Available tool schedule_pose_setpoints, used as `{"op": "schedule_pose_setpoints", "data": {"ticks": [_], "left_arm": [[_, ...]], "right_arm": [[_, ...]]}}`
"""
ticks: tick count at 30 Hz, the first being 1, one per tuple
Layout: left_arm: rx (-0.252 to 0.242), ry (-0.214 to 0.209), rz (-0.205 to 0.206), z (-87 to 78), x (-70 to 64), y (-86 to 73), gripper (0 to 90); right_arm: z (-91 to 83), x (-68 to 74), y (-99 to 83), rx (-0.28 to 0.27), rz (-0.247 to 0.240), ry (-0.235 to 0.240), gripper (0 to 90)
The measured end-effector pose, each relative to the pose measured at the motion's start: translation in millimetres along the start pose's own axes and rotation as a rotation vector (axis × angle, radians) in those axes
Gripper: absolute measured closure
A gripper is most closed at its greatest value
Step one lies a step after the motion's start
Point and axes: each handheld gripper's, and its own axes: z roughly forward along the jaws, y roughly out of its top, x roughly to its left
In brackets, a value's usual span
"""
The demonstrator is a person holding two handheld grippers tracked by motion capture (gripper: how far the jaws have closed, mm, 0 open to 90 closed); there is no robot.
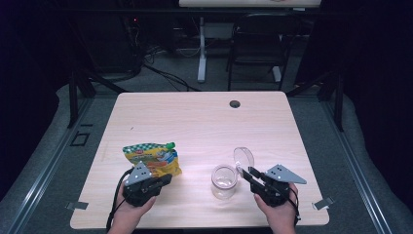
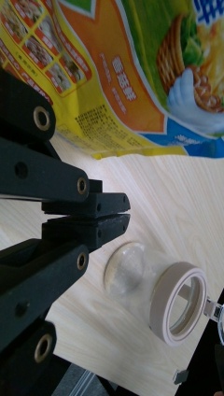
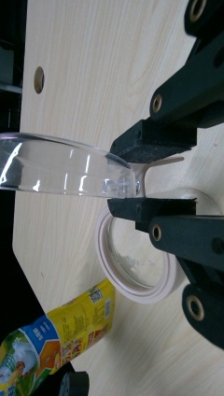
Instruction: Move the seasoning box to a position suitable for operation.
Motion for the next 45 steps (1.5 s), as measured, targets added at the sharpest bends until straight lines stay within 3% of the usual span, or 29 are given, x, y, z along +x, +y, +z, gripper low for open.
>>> {"op": "schedule_pose_setpoints", "data": {"ticks": [13, 22, 27, 33, 39, 45], "left_arm": [[-0.020, 0.055, -0.033, -16.9, 6.3, -11.6, 85.1], [-0.052, 0.104, -0.070, -41.4, 19.7, -17.8, 81.1], [-0.047, 0.120, -0.100, -48.4, 28.1, -23.7, 75.6], [-0.048, 0.141, -0.105, -51.6, 34.0, -26.4, 70.1], [-0.048, 0.165, -0.130, -56.1, 48.3, -29.3, 58.4], [-0.045, 0.164, -0.159, -57.4, 61.5, -31.9, 47.8]], "right_arm": [[10.7, -14.0, 5.4, -0.012, 0.044, 0.041, 73.5], [18.7, -20.4, 9.1, -0.023, 0.068, 0.060, 73.9], [22.0, -22.1, 10.3, -0.017, 0.077, 0.063, 73.3], [22.6, -21.6, 9.7, -0.020, 0.070, 0.066, 71.4], [23.3, -20.7, 7.2, -0.007, 0.051, 0.062, 67.5], [22.5, -19.7, 4.7, 0.005, 0.036, 0.060, 64.1]]}}
